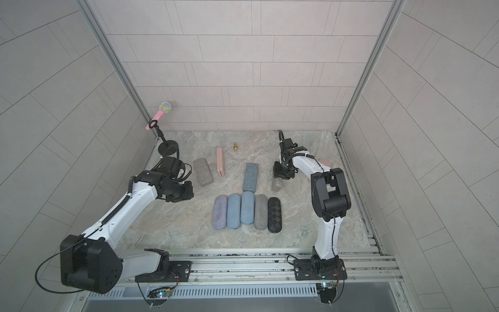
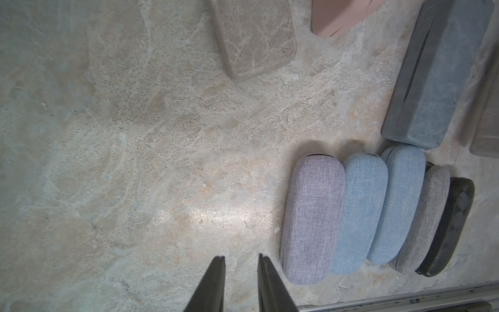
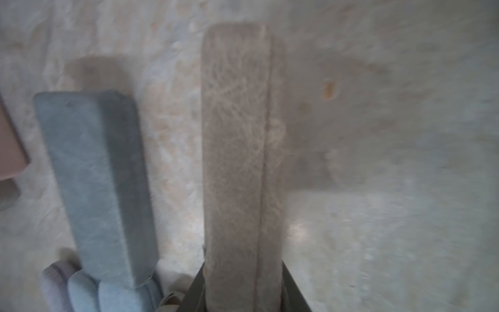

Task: Close the glasses case
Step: Place the glasses case at the center of the board.

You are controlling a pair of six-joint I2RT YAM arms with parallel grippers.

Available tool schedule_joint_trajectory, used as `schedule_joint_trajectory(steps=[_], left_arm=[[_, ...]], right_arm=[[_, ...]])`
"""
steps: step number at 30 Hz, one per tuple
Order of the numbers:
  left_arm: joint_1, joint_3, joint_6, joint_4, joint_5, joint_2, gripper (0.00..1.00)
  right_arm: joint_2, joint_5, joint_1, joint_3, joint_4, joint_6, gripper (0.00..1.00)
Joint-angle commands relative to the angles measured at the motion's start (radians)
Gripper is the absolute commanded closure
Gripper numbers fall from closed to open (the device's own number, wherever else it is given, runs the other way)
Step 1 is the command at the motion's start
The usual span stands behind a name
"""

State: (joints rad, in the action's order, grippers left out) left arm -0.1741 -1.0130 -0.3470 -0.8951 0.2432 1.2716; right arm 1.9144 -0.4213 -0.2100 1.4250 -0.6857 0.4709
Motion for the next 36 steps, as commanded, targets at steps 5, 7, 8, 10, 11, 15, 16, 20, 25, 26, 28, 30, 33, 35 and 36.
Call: schedule_joint_trajectory(steps=[5, 7, 8, 10, 11, 15, 16, 20, 25, 26, 28, 30, 33, 35, 36], left_arm=[[0.008, 0.009, 0.003, -0.013, 0.005, -0.02, 0.73], [0.008, 0.01, 0.004, -0.012, 0.005, -0.022, 0.73], [0.008, 0.008, 0.004, -0.013, 0.005, -0.023, 0.72], [0.008, 0.01, 0.005, -0.013, 0.003, -0.02, 0.73], [0.008, 0.009, 0.005, -0.014, 0.002, -0.02, 0.73], [0.009, 0.011, 0.004, -0.014, 0.002, -0.017, 0.73], [0.009, 0.01, 0.004, -0.014, 0.002, -0.016, 0.73], [0.009, 0.009, 0.003, -0.012, 0.002, -0.015, 0.73], [0.01, 0.009, 0.003, -0.011, 0.004, -0.013, 0.72], [0.009, 0.01, 0.005, -0.01, 0.005, -0.012, 0.73], [0.01, 0.009, 0.003, -0.009, 0.008, -0.011, 0.72], [0.01, 0.009, 0.004, -0.011, 0.009, -0.01, 0.73], [0.01, 0.01, 0.005, -0.011, 0.008, -0.014, 0.73], [0.01, 0.008, 0.005, -0.011, 0.006, -0.017, 0.73], [0.009, 0.008, 0.005, -0.011, 0.007, -0.018, 0.73]], right_arm=[[-0.036, -0.265, -0.017, -0.084, 0.187, 0.056, 0.71], [-0.018, -0.296, -0.017, -0.099, 0.213, 0.064, 0.71], [-0.012, -0.304, -0.017, -0.102, 0.219, 0.066, 0.7], [0.002, -0.305, -0.016, -0.107, 0.221, 0.068, 0.68], [0.003, -0.301, -0.016, -0.111, 0.221, 0.069, 0.67], [-0.01, -0.269, -0.006, -0.115, 0.21, 0.069, 0.55], [-0.013, -0.258, -0.004, -0.112, 0.2, 0.067, 0.53], [-0.021, -0.201, 0.0, -0.096, 0.144, 0.045, 0.49], [-0.038, -0.12, 0.003, -0.088, 0.095, 0.029, 0.49], [-0.038, -0.116, 0.003, -0.087, 0.091, 0.026, 0.49], [-0.039, -0.109, 0.002, -0.082, 0.078, 0.019, 0.49], [-0.046, -0.09, 0.003, -0.077, 0.063, 0.015, 0.49], [-0.078, -0.001, 0.004, -0.072, 0.04, 0.022, 0.45], [-0.1, 0.074, 0.004, -0.064, 0.011, 0.029, 0.4], [-0.113, 0.117, 0.004, -0.058, -0.007, 0.031, 0.38]])
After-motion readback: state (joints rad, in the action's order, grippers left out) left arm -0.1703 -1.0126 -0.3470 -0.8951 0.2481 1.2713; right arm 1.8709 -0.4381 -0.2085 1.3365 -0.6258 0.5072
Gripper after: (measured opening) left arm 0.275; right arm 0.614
